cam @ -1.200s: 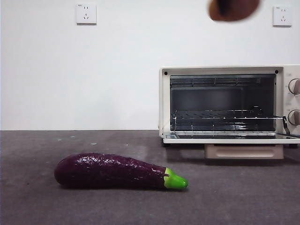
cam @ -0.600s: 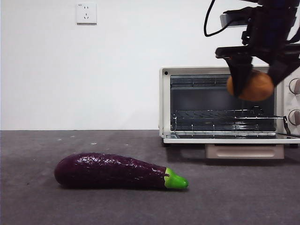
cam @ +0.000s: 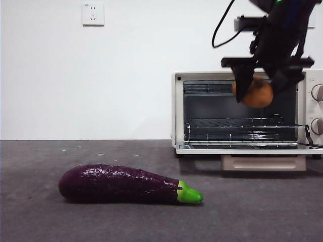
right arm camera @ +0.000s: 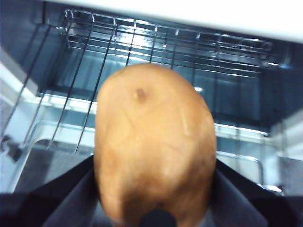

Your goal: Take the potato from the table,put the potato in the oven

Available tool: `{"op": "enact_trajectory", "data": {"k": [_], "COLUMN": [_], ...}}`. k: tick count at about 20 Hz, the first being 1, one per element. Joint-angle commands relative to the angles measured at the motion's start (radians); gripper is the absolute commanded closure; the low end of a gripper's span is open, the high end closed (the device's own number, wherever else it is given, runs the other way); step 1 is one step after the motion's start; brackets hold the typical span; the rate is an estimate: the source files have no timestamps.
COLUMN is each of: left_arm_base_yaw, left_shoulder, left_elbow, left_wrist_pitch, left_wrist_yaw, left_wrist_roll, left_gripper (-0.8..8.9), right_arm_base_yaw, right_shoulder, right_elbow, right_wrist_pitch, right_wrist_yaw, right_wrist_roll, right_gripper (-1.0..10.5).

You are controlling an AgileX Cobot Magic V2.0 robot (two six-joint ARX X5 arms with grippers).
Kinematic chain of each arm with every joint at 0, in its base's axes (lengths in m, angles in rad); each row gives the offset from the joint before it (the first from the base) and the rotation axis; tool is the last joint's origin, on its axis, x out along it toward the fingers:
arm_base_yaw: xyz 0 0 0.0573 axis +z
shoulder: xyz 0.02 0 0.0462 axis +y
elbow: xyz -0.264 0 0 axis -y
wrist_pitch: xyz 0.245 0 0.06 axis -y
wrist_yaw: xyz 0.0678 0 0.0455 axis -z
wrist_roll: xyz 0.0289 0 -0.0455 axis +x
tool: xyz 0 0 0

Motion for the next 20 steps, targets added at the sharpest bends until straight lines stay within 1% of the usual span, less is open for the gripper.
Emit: {"op": "enact_trajectory", "data": {"k": [1, 4, 8, 10, 11, 12, 13, 14, 16, 17, 18, 19, 20], "left_arm_base_yaw": [0.003, 0.003, 0.003, 0.003, 0.003, 0.003, 0.003, 0.003, 0.003, 0.003, 0.003, 0.003, 0.003], "left_shoulder": [-0.002, 0.001, 0.002, 0.002, 0.002, 0.002, 0.002, 0.003, 0.006, 0.007, 0.007, 0.009, 0.009], "left_elbow": [-0.004, -0.004, -0.004, -0.004, -0.004, -0.004, -0.004, -0.004, -0.004, -0.004, -0.004, -0.004, -0.004], "left_wrist_pitch": [0.005, 0.005, 0.005, 0.004, 0.005, 0.005, 0.005, 0.005, 0.005, 0.005, 0.005, 0.005, 0.004], "left_wrist_yaw": [0.0, 0.0, 0.0, 0.0, 0.0, 0.0, 0.0, 0.0, 0.0, 0.001, 0.002, 0.012, 0.015], "left_wrist_roll": [0.004, 0.004, 0.004, 0.004, 0.004, 0.004, 0.004, 0.004, 0.004, 0.003, 0.003, 0.003, 0.003], "left_gripper": [8.18, 8.18, 8.18, 8.18, 8.18, 8.18, 8.18, 8.18, 8.18, 8.18, 8.18, 8.18, 8.18], "right_arm_base_yaw": [0.0, 0.0, 0.0, 0.0, 0.0, -0.001, -0.001, -0.001, 0.0, 0.0, 0.0, 0.0, 0.0], "right_shoulder": [0.051, 0.106, 0.15, 0.167, 0.175, 0.185, 0.193, 0.195, 0.194, 0.194, 0.194, 0.194, 0.194], "right_elbow": [-0.005, -0.005, -0.005, -0.003, -0.003, -0.003, -0.003, -0.003, -0.003, -0.002, 0.004, 0.012, 0.023], "right_wrist_pitch": [0.05, 0.125, 0.214, 0.226, 0.225, 0.225, 0.224, 0.222, 0.227, 0.228, 0.228, 0.227, 0.223], "right_wrist_yaw": [-0.001, 0.003, 0.019, 0.039, 0.05, 0.06, 0.06, 0.06, 0.06, 0.06, 0.06, 0.06, 0.06], "right_wrist_roll": [0.036, 0.037, 0.073, 0.081, 0.084, 0.088, 0.088, 0.092, 0.107, 0.12, 0.129, 0.129, 0.129], "right_gripper": [9.2, 9.2, 9.2, 9.1, 8.6, 7.3, 6.3, 5.9, 5.9, 5.5, 4.4, 3.6, 3.4]}}
